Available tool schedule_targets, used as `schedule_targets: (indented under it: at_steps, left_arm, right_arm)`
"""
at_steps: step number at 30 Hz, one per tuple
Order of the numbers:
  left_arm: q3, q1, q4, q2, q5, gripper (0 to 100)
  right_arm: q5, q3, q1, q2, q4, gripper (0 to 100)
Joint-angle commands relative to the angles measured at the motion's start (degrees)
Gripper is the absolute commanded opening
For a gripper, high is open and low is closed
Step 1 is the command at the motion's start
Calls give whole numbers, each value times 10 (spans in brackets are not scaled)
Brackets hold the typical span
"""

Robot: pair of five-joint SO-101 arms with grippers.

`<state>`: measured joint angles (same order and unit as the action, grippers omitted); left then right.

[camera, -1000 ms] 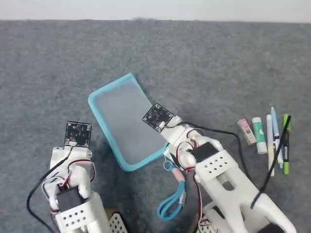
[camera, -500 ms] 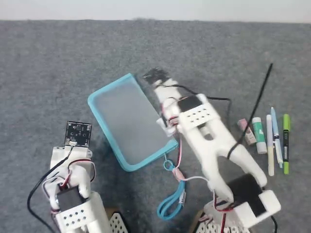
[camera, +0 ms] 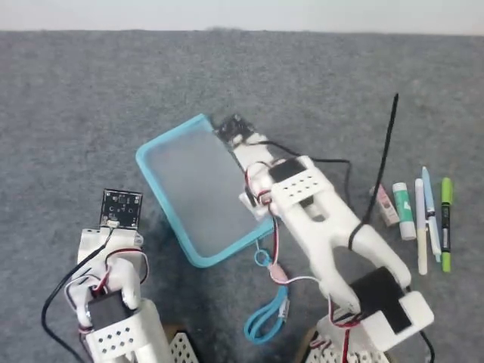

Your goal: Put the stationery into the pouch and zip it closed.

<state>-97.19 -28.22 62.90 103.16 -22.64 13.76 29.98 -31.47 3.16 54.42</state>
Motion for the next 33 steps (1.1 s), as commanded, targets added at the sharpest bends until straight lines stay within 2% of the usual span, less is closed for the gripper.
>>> schedule_targets:
  at_steps: [1, 5, 9, 13, 21, 28, 33]
  left_arm:
    - [7, 1, -11, 11, -5, 12]
    - [7, 1, -11, 11, -5, 12]
    - [7, 1, -11, 11, -5, 12]
    - [7, 3, -11, 11, -5, 12]
    - [7, 3, -5, 11, -5, 12]
    - [7, 3, 2, 11, -5, 12]
    - [7, 3, 2, 11, -5, 12]
  right_arm:
    - [31, 60, -10, 118, -1, 144]
    - [53, 215, -48, 283, -66, 144]
    - [88, 311, -57, 406, -46, 146]
    - [120, 382, -54, 467, -49, 147]
    - [120, 416, -53, 433, -132, 147]
    - [121, 415, -26, 335, -289, 144]
    - [126, 415, 0, 269, -362, 144]
